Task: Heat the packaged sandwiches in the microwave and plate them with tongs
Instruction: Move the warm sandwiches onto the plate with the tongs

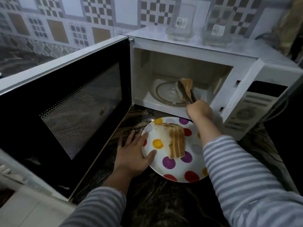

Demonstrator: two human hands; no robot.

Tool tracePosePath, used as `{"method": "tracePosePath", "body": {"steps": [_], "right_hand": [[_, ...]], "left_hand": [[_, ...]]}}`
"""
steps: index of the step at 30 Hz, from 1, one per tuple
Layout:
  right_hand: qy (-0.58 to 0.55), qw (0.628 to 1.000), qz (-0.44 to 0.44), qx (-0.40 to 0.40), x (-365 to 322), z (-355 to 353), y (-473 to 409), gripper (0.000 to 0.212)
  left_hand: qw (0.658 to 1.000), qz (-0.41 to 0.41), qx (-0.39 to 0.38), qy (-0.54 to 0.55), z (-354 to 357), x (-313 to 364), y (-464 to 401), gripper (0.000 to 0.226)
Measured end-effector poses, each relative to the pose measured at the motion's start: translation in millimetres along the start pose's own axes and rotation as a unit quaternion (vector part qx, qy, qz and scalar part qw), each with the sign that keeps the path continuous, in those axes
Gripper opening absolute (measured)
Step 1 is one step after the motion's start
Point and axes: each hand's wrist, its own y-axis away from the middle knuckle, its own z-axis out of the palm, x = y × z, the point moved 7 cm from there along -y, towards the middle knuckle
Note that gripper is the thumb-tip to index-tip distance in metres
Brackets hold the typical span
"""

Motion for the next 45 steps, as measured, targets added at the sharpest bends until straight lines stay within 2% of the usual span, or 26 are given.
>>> {"method": "tracePosePath", "body": {"steps": [3, 10, 15, 25, 36, 41, 45], "right_hand": [[-0.005, 1.000, -0.012, 0.004, 7.8, -7.4, 8.9, 0.040], [-0.054, 0.996, -0.062, -0.020, 51.9, -28.4, 71.6, 0.026], [-0.026, 0.998, -0.056, -0.024, 88.3, -41.9, 116.1, 0.024], [0.041, 0.998, -0.023, -0.047, 125.1, -18.3, 151.6, 0.056], [0.057, 0.995, -0.003, -0.082, 125.5, -19.9, 156.6, 0.061], [0.025, 0.998, -0.021, -0.051, 124.6, -51.0, 160.1, 0.062], [0.013, 0.997, -0.078, -0.003, 106.5, -84.2, 164.7, 0.053]], "left_hand": [[1.000, 0.000, 0.001, -0.002, -0.5, 0.2, -0.2, 0.076], [1.000, -0.003, -0.007, -0.019, -0.8, 0.6, -1.4, 0.078], [0.999, -0.007, -0.018, -0.039, -0.2, 1.7, -0.2, 0.075], [0.999, -0.009, -0.018, -0.045, 1.1, 3.0, -0.2, 0.074], [0.999, -0.005, -0.017, -0.050, 2.0, 2.0, -0.6, 0.074], [0.999, -0.005, -0.019, -0.051, 2.5, 1.9, -1.4, 0.074], [0.998, -0.008, -0.025, -0.051, 3.0, 2.3, -0.3, 0.074]]}}
